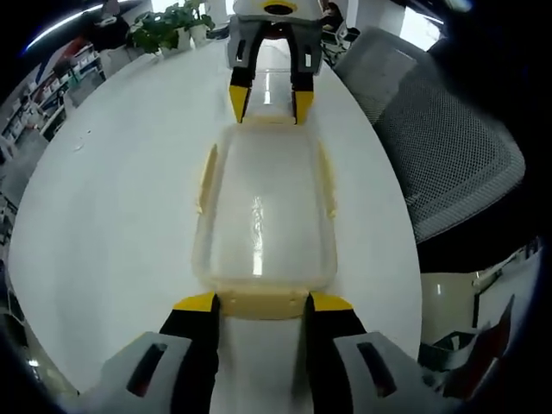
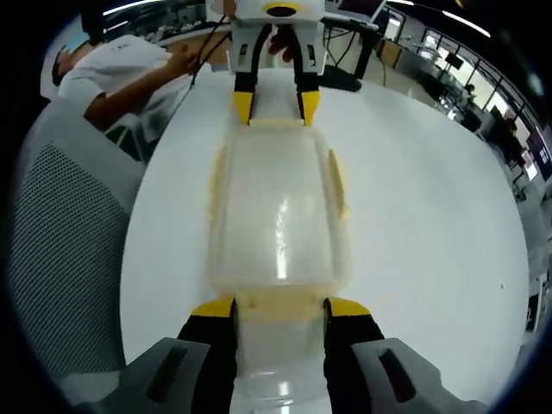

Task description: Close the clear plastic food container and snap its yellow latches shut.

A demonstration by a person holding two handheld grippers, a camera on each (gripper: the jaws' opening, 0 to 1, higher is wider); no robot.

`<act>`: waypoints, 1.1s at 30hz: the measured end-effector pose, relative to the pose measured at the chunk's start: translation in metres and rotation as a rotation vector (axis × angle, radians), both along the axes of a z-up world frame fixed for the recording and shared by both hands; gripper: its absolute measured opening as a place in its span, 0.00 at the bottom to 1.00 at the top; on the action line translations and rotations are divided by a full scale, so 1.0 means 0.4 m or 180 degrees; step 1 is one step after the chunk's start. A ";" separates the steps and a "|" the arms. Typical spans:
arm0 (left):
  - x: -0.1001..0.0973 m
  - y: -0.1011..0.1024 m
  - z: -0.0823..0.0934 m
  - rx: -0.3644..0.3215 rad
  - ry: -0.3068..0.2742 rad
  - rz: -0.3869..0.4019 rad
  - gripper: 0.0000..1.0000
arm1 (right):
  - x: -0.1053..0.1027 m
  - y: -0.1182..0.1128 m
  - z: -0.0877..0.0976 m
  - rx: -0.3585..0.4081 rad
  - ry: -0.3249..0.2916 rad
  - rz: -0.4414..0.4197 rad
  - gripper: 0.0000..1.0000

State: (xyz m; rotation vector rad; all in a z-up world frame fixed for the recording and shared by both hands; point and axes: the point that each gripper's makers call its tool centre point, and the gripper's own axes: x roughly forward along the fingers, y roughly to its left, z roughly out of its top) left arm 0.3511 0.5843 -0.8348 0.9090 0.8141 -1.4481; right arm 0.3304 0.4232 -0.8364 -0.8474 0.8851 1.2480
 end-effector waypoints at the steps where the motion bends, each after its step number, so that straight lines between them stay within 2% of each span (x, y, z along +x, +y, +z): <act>1: -0.001 0.000 0.001 -0.0006 0.0004 0.0003 0.38 | 0.000 0.000 0.000 0.0003 0.0001 0.0000 0.38; 21: -0.013 -0.006 0.017 -0.0092 0.0004 0.0047 0.38 | -0.005 -0.006 0.021 0.0044 -0.0009 0.0013 0.38; 33: -0.022 -0.010 0.046 -0.0145 -0.0020 0.0074 0.38 | -0.012 -0.009 0.056 0.0096 -0.0045 0.0030 0.38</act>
